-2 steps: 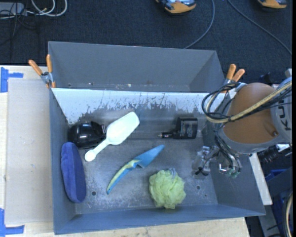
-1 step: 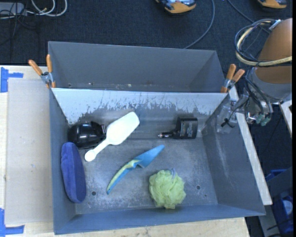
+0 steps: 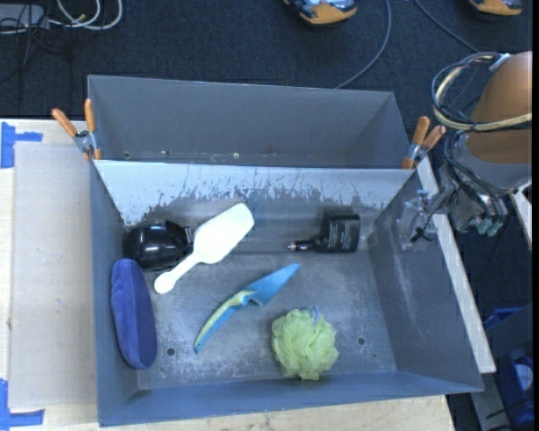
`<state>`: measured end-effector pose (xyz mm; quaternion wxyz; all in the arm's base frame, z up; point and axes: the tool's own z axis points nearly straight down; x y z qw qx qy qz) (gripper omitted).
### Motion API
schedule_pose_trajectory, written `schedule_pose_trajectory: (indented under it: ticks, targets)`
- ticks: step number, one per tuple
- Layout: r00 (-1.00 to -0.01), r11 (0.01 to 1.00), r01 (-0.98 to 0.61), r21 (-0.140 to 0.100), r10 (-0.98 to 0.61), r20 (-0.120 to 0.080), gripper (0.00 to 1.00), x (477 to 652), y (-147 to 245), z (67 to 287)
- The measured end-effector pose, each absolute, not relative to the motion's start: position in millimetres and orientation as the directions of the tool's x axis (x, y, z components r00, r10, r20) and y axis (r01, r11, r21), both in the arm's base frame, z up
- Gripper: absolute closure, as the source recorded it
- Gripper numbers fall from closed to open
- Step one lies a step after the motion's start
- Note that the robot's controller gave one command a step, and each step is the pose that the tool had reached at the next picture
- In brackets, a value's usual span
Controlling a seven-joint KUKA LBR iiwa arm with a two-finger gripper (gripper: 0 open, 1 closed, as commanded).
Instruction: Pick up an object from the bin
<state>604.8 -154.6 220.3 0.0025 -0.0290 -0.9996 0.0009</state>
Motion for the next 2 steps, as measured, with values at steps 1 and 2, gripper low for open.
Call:
schedule_pose_trajectory:
  ticks: [1,2]
  targets:
    - [-0.999,0.999,-0.044,0.001,-0.044,0.009,1.0,608.1,-131.4,165.6]
    - [-0.999,0.999,-0.043,0.0,-0.043,0.006,1.0,608.6,-132.2,167.8]
